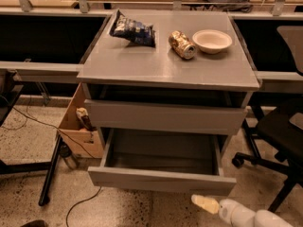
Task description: Close middle drawer
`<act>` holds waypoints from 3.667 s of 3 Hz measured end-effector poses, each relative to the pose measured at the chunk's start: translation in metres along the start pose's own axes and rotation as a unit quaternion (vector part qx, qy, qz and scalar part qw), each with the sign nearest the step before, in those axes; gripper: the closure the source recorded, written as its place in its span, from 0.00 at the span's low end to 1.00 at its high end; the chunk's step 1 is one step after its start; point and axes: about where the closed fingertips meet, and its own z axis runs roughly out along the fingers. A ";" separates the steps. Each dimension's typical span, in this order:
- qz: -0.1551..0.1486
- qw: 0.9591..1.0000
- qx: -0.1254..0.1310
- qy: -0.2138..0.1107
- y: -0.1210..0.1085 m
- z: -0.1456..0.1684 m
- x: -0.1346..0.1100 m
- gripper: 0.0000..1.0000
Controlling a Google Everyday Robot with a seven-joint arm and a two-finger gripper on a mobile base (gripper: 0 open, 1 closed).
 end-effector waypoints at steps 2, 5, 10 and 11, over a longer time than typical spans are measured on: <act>-0.007 1.000 0.005 0.008 -0.003 0.051 -0.038 0.00; -0.013 1.000 0.006 0.013 -0.005 0.096 -0.078 0.00; -0.036 0.999 -0.030 0.012 0.015 0.106 -0.096 0.00; -0.042 0.998 -0.045 0.009 0.014 0.088 -0.084 0.00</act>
Offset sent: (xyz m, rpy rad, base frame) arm 0.1432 0.0173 -0.0189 -0.0452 0.0230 0.0193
